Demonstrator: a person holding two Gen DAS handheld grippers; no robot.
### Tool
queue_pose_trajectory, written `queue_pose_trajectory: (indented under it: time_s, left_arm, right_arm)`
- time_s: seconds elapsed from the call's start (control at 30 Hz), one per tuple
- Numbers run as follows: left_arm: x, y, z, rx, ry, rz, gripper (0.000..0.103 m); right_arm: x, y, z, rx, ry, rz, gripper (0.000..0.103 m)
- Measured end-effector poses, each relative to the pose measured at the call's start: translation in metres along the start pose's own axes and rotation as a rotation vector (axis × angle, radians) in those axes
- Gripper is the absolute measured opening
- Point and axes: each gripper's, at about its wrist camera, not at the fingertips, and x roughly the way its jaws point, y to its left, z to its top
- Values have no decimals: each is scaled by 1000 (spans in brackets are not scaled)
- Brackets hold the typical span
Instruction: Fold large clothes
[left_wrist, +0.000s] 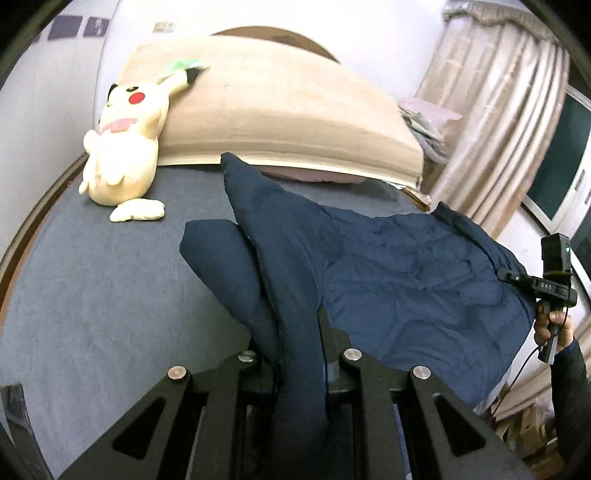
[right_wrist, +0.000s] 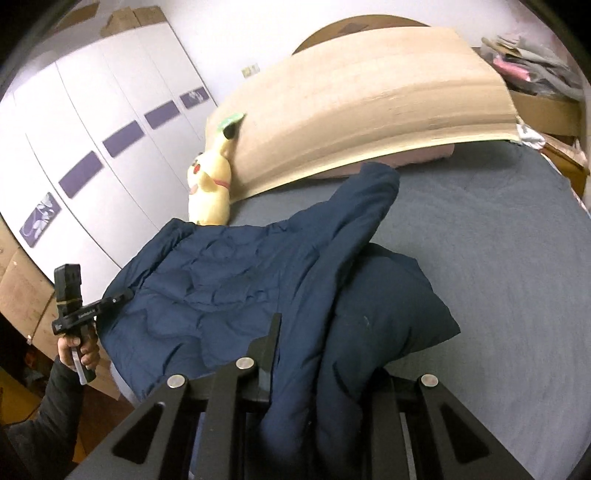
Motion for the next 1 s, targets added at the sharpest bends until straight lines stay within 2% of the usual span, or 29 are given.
queue_pose_trajectory:
  time_s: [0.07,0.3,0.33,0.4,0.43,0.47,0.5,0.53,0.6,0.63,0.73,0.8,0.87,0.93,1.0]
  left_arm:
    - [2,-2,-20,9,7,5,16]
    - [62,25,-113,-118,183,25,17]
    - [65,30,-122,-145,187,12,17]
    - [68,45,-133,-230,184,-12,26]
    - [70,49,-135,-253,191,-16,30]
    - [72,54,-136,-271,197,-8,40]
    - [72,56,-137,-281,204,16,52]
    - [70,57,-137,-287,212,35,55]
    - [58,59,-133,-306,230,47,56]
    - [46,60,-129,-317,227,46,56]
    - [8,66,-114,-297,164,103,59]
    - [-3,72,-101,-287,115,141,60]
    - [6,71,-87,-264,96,127,61]
    - [28,64,-81,-252,117,103,61]
    - [61,56,-78,-225,162,91,61]
  right_arm:
    - [-1,-5,-25,11,4,-2,20]
    - [52,-57,-133,196,129,-18,20]
    - [58,-64,-144,220,137,-14,21]
    - [65,-78,-161,271,135,-20,32]
    - [69,-82,-164,292,140,-28,39]
    - [74,-87,-166,322,145,-44,59]
    - [76,-94,-168,356,151,-82,72]
    - [76,-101,-170,404,151,-85,73]
    - [62,-112,-176,480,135,-52,73]
    - [50,-117,-177,502,115,-69,73]
    - [18,-127,-171,518,58,-134,73]
    - [-9,-133,-161,521,-14,-171,73]
    - [-8,-130,-144,516,-44,-125,73]
    - [17,-116,-124,463,1,-51,73]
    - [52,-101,-109,370,55,-80,73]
